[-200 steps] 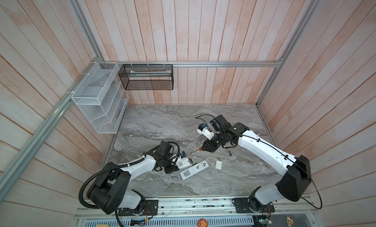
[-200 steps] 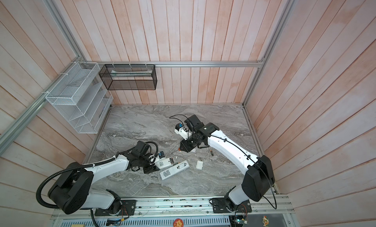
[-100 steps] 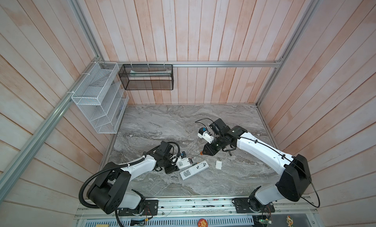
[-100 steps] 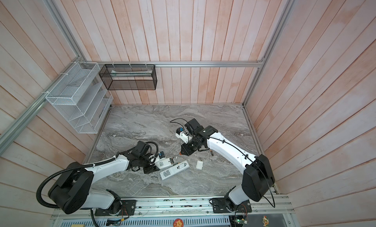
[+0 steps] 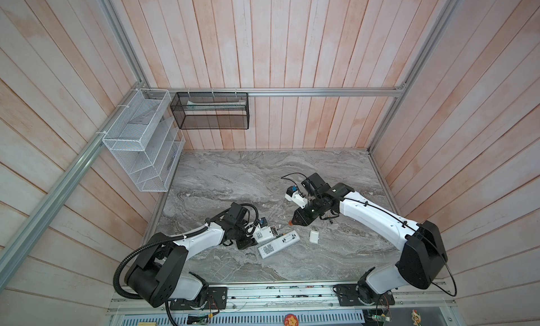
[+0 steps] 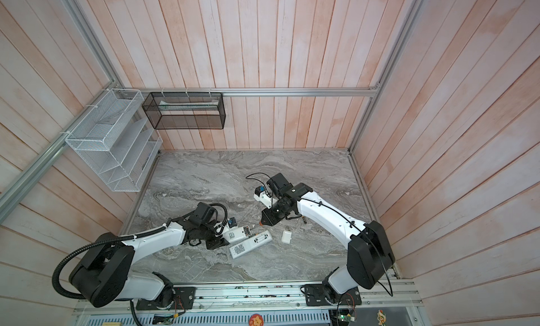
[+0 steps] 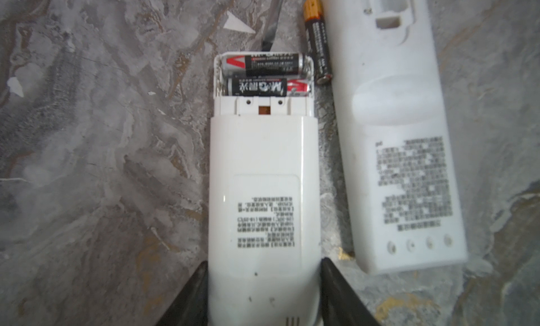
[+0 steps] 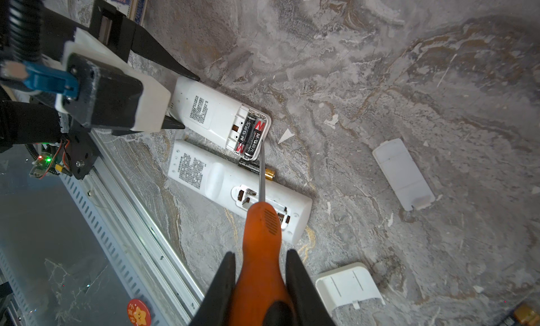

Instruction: Unload the batteries from the remote control

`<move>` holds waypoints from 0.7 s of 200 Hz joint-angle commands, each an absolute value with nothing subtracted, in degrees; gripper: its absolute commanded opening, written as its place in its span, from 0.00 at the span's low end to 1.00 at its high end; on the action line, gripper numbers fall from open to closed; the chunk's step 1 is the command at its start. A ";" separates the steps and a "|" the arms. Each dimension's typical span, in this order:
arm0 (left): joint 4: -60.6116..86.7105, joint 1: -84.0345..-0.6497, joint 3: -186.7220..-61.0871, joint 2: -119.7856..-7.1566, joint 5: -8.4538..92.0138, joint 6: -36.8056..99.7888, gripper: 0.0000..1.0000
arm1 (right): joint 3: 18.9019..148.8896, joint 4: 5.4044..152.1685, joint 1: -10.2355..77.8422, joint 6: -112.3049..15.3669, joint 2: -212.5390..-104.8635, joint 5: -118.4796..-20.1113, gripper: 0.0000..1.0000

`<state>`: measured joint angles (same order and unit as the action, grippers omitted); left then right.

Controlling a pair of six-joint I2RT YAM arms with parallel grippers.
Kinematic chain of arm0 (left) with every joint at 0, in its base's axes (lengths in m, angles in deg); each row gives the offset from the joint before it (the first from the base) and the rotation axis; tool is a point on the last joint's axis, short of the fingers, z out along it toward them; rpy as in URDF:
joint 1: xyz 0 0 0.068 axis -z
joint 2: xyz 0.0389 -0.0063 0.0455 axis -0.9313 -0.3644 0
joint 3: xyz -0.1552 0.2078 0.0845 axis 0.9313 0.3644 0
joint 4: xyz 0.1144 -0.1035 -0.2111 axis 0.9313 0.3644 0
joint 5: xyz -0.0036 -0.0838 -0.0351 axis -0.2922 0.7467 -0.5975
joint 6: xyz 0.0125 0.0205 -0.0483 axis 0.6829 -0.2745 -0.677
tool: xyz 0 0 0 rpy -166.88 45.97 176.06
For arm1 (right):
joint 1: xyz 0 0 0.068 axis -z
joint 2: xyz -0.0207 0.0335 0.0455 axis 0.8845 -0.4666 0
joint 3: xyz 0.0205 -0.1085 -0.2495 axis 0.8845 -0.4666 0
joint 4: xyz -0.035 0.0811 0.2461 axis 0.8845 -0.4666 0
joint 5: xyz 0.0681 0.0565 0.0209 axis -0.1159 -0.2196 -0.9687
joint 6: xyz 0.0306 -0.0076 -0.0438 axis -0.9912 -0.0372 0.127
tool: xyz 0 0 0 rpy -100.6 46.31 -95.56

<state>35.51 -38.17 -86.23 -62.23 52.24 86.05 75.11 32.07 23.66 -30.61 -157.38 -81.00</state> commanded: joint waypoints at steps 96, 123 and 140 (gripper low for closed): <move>36.25 -37.69 -86.28 -62.71 52.76 87.30 0.50 | 75.50 32.63 23.87 -30.55 -156.20 -81.61 0.08; 36.12 -37.72 -86.29 -62.67 52.79 87.29 0.50 | 75.78 32.70 23.85 -30.84 -155.46 -80.69 0.09; 36.13 -37.69 -86.27 -62.53 52.76 87.30 0.50 | 75.98 32.89 23.87 -31.00 -155.45 -80.78 0.08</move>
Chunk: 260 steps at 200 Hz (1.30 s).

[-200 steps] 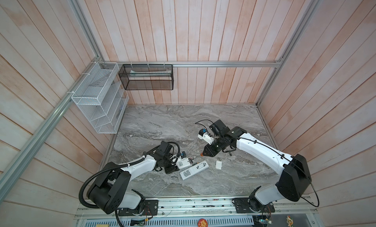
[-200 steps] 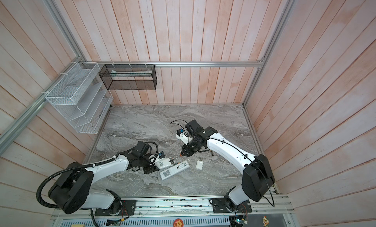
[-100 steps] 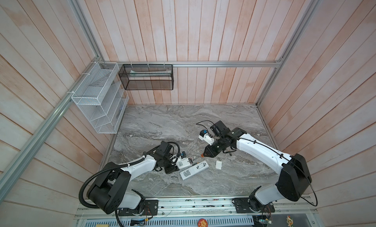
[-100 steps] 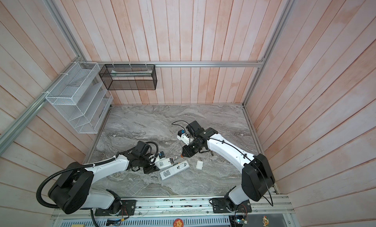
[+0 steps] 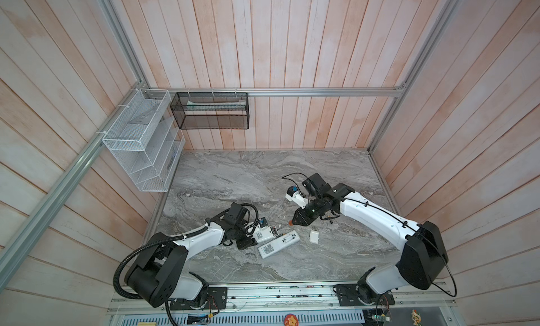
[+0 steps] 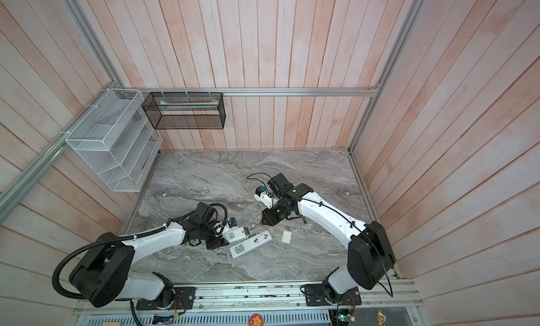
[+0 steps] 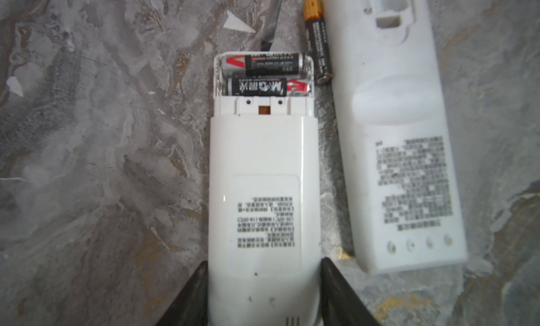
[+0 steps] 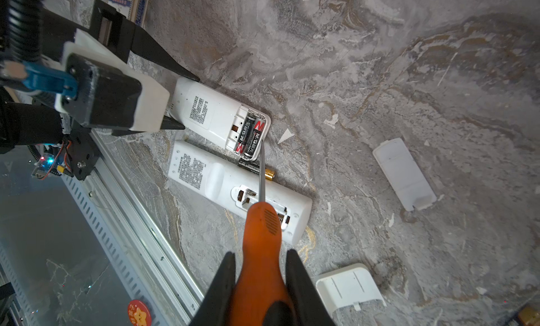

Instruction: Unload the batteries from the remote control

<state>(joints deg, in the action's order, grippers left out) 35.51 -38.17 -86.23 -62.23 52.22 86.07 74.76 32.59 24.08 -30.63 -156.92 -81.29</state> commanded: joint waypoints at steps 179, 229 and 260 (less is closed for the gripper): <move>36.48 -37.69 -86.01 -61.75 52.38 87.30 0.50 | 75.65 35.48 23.87 -33.88 -154.65 -83.02 0.08; 36.25 -37.67 -85.91 -61.77 52.37 87.30 0.50 | 74.10 36.37 23.86 -34.51 -155.17 -83.66 0.07; 36.18 -37.61 -85.91 -61.84 52.33 87.30 0.50 | 73.59 36.22 23.86 -34.29 -155.41 -82.93 0.07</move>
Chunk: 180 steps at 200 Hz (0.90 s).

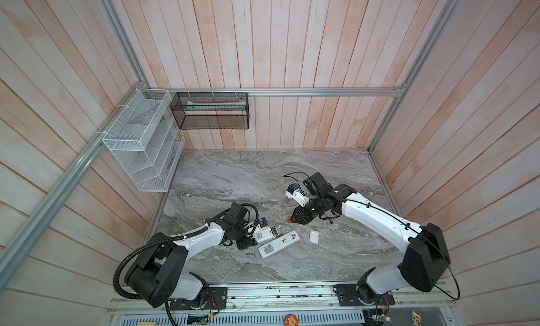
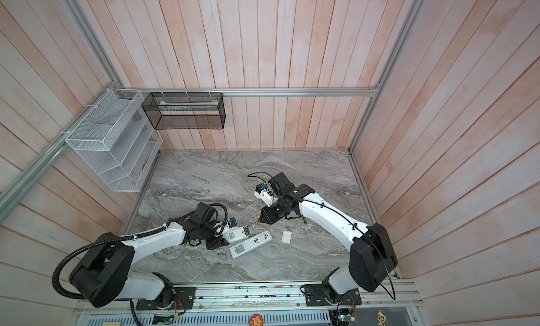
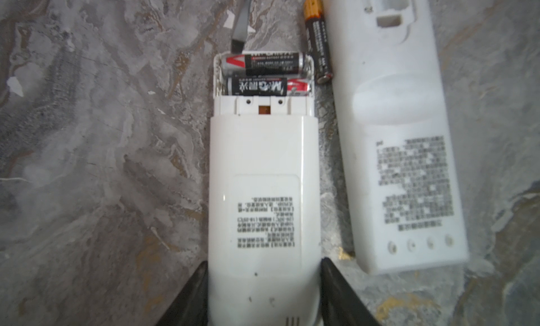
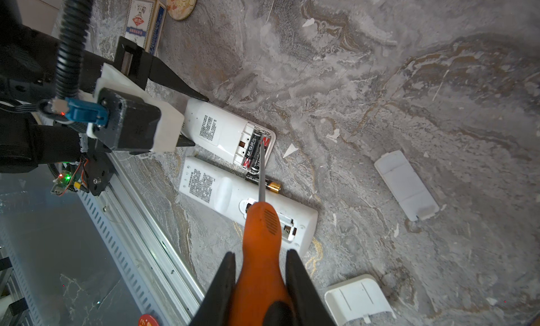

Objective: Unload the batteries from the remote control
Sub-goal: 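Lever the battery farthest from the robot out with the screwdriver tip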

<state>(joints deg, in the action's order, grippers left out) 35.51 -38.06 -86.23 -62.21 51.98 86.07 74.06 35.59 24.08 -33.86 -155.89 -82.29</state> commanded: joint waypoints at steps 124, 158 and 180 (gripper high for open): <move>36.25 -37.62 -86.01 -62.26 52.34 87.34 0.50 | 71.62 33.91 23.86 -33.93 -156.09 -83.02 0.07; 36.23 -37.61 -86.05 -62.20 52.29 87.30 0.50 | 70.81 33.43 23.86 -34.61 -155.28 -82.79 0.07; 36.17 -37.61 -86.02 -62.28 52.20 87.34 0.50 | 70.49 32.81 23.82 -35.07 -155.52 -83.48 0.07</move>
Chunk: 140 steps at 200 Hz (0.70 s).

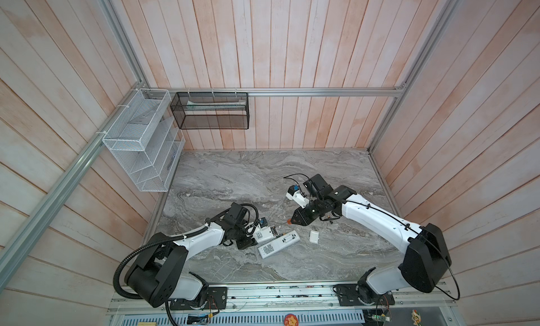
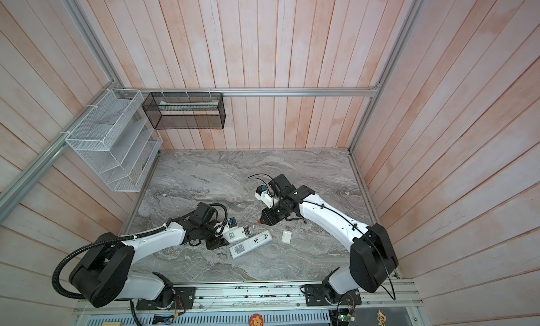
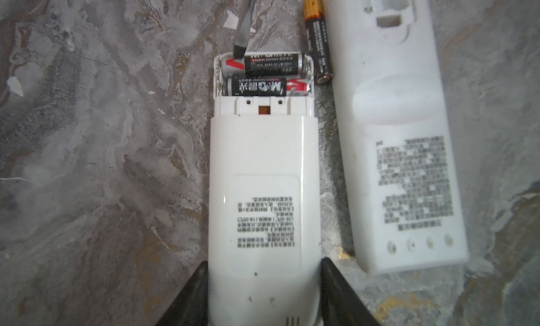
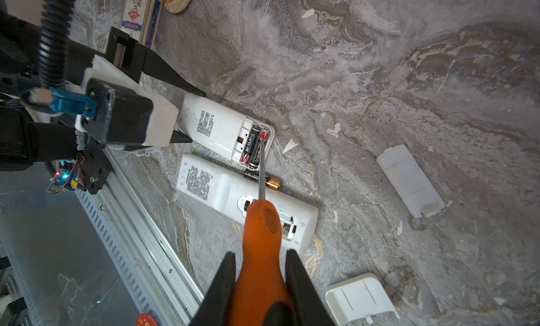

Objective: Unload the batteries from the remote control
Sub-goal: 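Lever the battery farthest from the robot out with the screwdriver tip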

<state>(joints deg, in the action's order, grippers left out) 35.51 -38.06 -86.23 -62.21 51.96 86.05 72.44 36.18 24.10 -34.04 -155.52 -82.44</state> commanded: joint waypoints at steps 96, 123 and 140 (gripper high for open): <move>36.17 -37.62 -86.15 -62.63 52.17 87.28 0.50 | 71.72 31.28 24.14 -36.37 -156.13 -84.93 0.07; 36.13 -37.65 -86.16 -62.77 52.10 87.20 0.50 | 73.01 29.97 24.17 -35.90 -158.30 -88.89 0.07; 36.22 -37.62 -86.27 -62.89 52.08 87.21 0.50 | 75.06 27.62 24.13 -34.99 -161.40 -89.79 0.06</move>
